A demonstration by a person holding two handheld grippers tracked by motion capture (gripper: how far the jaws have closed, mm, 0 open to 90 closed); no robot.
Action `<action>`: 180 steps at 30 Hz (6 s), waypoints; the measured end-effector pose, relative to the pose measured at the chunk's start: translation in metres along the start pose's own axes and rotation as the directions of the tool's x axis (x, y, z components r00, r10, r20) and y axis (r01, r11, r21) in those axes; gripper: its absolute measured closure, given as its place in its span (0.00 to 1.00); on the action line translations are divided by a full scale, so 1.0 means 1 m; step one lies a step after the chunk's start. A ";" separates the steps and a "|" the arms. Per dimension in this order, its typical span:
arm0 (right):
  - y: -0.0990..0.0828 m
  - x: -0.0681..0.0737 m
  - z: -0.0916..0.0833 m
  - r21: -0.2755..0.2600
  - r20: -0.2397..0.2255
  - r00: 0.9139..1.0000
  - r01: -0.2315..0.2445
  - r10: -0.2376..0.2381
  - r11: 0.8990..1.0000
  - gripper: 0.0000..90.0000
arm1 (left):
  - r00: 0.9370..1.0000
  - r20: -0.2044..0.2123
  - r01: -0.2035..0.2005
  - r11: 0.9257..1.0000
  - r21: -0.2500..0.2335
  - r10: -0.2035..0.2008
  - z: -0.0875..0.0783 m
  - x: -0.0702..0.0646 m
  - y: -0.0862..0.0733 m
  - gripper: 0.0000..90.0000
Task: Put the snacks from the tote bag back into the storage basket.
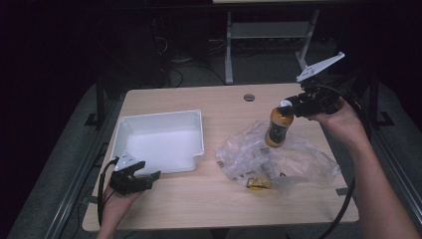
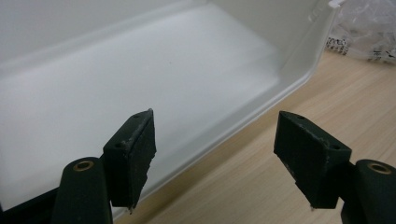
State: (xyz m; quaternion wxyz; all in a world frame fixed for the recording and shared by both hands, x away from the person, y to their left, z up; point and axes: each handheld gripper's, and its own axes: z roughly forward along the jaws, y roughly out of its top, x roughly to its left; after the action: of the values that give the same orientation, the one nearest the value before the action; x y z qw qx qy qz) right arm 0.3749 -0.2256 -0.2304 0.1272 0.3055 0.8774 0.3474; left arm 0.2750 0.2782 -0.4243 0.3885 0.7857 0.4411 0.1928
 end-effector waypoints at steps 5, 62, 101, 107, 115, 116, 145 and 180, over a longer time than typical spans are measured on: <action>0.016 0.009 -0.002 0.001 -0.012 0.999 0.033 -0.033 0.999 0.66 | 1.000 0.000 0.005 1.000 0.006 -0.005 0.000 0.000 0.000 0.32; 0.122 0.096 0.063 -0.039 -0.180 0.960 0.210 -0.213 0.977 0.66 | 1.000 -0.007 0.025 1.000 0.018 -0.024 0.001 0.008 -0.004 0.32; 0.152 0.124 0.112 -0.030 -0.221 0.940 0.259 -0.259 0.965 0.66 | 1.000 -0.004 0.031 0.999 0.015 -0.031 0.001 0.011 -0.005 0.32; 0.152 0.126 0.122 -0.025 -0.234 0.937 0.263 -0.261 0.965 0.66 | 1.000 -0.005 0.031 0.999 0.019 -0.031 0.000 0.013 -0.006 0.32; 0.153 0.130 0.136 -0.010 -0.239 0.934 0.271 -0.265 0.963 0.66 | 0.999 -0.003 0.040 0.999 0.012 -0.040 0.000 0.013 -0.006 0.32; 0.153 0.130 0.137 -0.007 -0.241 0.934 0.269 -0.263 0.963 0.66 | 0.999 -0.003 0.045 0.999 0.008 -0.045 0.001 0.013 -0.006 0.32; 0.147 0.131 0.171 0.004 -0.252 0.938 0.249 -0.240 0.969 0.66 | 0.998 0.007 0.068 0.998 -0.005 -0.068 0.001 0.016 -0.007 0.32; 0.128 0.129 0.209 0.066 -0.262 0.940 0.243 -0.219 0.968 0.66 | 0.998 0.009 0.062 0.998 -0.001 -0.062 0.001 0.017 -0.007 0.32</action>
State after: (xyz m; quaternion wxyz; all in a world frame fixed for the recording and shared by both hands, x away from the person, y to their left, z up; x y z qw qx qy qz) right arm 0.4225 0.0399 -0.2956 0.0391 0.1594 0.9320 0.3232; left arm 0.2811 0.2938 -0.4310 0.3966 0.7723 0.4635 0.1774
